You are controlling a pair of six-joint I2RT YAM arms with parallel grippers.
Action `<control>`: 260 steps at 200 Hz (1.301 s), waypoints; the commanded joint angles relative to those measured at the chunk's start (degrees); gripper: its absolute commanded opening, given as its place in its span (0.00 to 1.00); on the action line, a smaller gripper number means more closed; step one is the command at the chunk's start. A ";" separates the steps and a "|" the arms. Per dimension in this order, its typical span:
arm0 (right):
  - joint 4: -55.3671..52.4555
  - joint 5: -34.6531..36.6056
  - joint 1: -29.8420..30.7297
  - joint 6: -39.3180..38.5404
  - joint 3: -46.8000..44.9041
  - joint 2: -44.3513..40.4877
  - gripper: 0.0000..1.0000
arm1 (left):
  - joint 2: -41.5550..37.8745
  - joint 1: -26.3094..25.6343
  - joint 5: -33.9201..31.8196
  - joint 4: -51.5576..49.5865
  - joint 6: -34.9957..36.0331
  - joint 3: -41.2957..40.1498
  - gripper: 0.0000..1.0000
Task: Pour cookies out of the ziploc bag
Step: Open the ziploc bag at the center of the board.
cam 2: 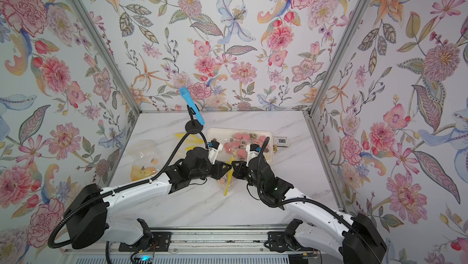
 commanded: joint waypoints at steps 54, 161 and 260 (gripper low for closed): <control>-0.93 0.53 -0.03 0.91 -0.25 0.07 0.00 | -0.37 -0.72 -2.18 -0.41 -0.66 0.88 0.00; 1.13 -0.17 0.05 1.86 -0.88 -0.09 0.00 | 0.66 -0.64 1.18 4.04 -2.12 -0.24 0.14; -5.16 3.03 0.13 1.43 0.39 0.22 0.00 | -1.04 -0.67 -2.37 1.62 -3.51 0.40 0.00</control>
